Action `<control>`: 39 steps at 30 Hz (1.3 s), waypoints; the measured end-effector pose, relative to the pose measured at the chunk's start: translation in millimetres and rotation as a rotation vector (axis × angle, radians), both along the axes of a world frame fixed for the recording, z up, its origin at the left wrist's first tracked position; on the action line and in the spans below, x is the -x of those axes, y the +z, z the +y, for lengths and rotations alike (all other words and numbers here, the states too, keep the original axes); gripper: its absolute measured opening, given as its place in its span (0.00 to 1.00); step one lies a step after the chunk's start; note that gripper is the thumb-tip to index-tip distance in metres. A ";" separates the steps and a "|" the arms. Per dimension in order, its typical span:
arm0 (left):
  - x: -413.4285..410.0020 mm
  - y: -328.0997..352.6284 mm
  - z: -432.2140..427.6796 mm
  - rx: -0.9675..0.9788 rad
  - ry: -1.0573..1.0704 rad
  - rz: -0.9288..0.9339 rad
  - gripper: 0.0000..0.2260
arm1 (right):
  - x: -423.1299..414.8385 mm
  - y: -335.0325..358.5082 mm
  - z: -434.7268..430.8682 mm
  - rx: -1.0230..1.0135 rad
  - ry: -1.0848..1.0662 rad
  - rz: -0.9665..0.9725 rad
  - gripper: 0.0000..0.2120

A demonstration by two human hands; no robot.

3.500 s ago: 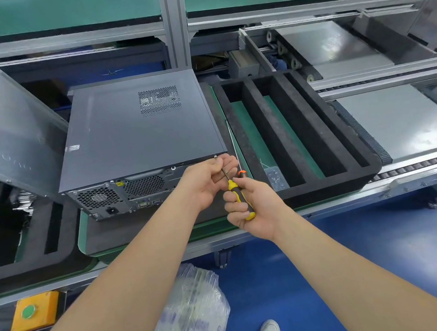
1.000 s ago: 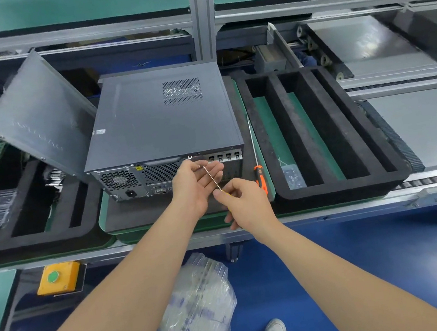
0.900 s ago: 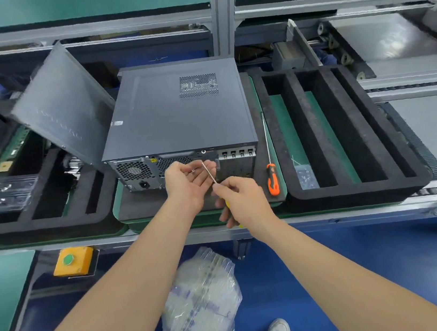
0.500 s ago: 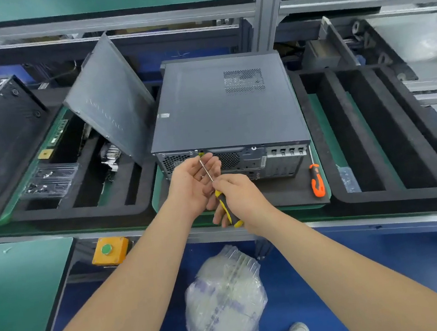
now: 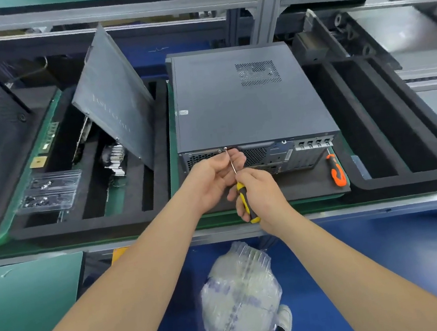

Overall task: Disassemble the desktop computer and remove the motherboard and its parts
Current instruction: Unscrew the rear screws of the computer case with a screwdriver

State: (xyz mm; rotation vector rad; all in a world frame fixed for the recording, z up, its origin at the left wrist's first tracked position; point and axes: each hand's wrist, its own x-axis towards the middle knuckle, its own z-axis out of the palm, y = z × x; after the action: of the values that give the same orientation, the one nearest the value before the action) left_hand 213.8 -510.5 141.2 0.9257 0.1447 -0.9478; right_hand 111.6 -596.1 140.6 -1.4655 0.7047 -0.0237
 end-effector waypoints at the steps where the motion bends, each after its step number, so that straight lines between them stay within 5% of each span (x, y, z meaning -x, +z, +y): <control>1: 0.5 0.8 -0.8 -0.003 0.000 -0.009 0.12 | -0.4 -0.6 1.0 -0.006 -0.013 -0.004 0.15; 17: -1.0 -0.3 0.1 -0.099 0.011 -0.040 0.10 | -4.9 -0.7 11.7 -0.085 -0.116 -0.045 0.13; 21: -1.8 9.2 -2.9 -0.226 -0.074 -0.151 0.10 | -6.9 6.3 4.8 -0.380 -0.105 -0.039 0.12; 29: -4.7 13.8 -9.6 -0.234 0.035 0.034 0.06 | 9.3 1.3 -38.4 -0.784 0.437 -0.004 0.17; 39: -5.0 12.4 -12.3 -0.165 0.104 0.088 0.08 | -8.5 7.7 -35.1 -0.357 0.463 0.053 0.10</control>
State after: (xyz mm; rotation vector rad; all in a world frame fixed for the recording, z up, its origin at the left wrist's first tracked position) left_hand 218.8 -522.8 153.6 1.0181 0.3467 -0.8897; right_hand 120.1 -631.3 148.3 -1.2542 0.3727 0.4764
